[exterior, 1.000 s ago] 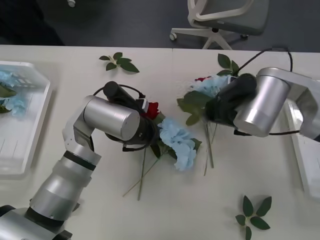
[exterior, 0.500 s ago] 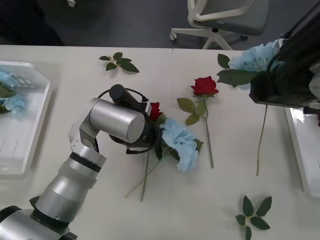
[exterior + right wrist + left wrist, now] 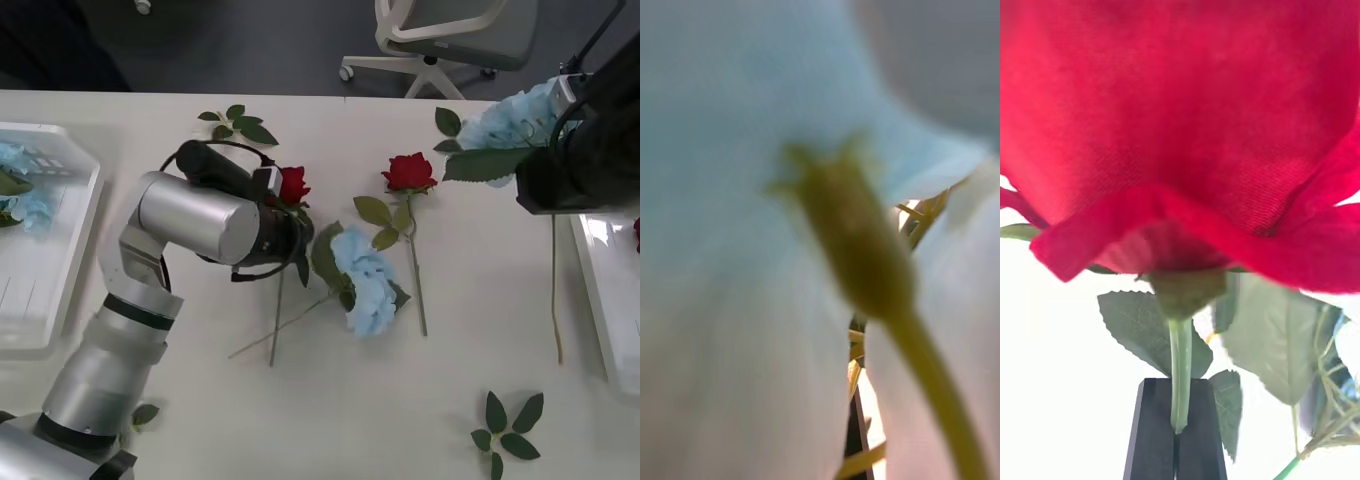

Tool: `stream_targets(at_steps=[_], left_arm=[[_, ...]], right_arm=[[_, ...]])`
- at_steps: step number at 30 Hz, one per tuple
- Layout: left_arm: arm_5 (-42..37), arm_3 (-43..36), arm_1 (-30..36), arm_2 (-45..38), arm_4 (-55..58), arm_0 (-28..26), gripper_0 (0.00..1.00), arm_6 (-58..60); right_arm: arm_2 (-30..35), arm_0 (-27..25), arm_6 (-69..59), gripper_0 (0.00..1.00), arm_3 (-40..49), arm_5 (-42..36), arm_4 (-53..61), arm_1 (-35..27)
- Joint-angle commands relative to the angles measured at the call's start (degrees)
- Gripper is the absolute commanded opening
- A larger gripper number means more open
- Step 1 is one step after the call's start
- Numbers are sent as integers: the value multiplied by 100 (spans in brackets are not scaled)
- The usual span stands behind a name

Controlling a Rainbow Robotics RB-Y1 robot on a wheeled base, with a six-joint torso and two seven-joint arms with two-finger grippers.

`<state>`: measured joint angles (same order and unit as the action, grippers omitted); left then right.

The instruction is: Put the red flowers into the right box and the blue flowers into the left box

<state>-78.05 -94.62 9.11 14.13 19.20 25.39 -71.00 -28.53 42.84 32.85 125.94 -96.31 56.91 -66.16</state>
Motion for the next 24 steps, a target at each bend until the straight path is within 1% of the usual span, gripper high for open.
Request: stream_targets(at_steps=[1, 4, 7, 9, 12, 15, 17, 19, 21, 22, 24], left_arm=[[36, -557, 469, -121, 111, 62, 0, -107], [44, -900, 627, -332, 207, -96, 0, -124], [106, -1383, 654, -719, 330, -412, 0, -186], [211, -1638, 654, -895, 418, -579, 0, -230], [493, -1946, 654, -1211, 752, -852, 0, -300], [871, -2245, 645, -1528, 1262, -1195, 0, -757], [1029, -2368, 645, -1712, 1578, -1353, 0, -1065], [1169, -2377, 645, -2055, 2378, -1458, 0, -1522], [1169, -2306, 645, -2477, 3354, -1476, 0, -2242], [1169, -2271, 645, -2582, 3609, -1476, 0, -2453], [1152, -2043, 645, -3022, 4655, -1476, 0, -3332]], right_arm=[[102, -144, 55, 0, -104, 7, -58, -90], [225, -522, 99, 0, -104, 191, -269, -73], [313, -1005, 169, 0, -113, 534, -523, -99], [348, -1234, 187, 0, -131, 692, -690, -117], [348, -1577, 187, 0, -192, 956, -910, -134], [348, -1990, 196, 0, -271, 1307, -1191, -108], [348, -2165, 196, 0, -324, 1448, -1314, -55], [348, -2350, 196, 0, -421, 1597, -1455, 24], [348, -2455, 178, 0, -526, 1703, -1605, 112], [348, -2473, 178, 0, -553, 1720, -1622, 129], [348, -2508, 169, 0, -640, 1764, -1666, 182]])
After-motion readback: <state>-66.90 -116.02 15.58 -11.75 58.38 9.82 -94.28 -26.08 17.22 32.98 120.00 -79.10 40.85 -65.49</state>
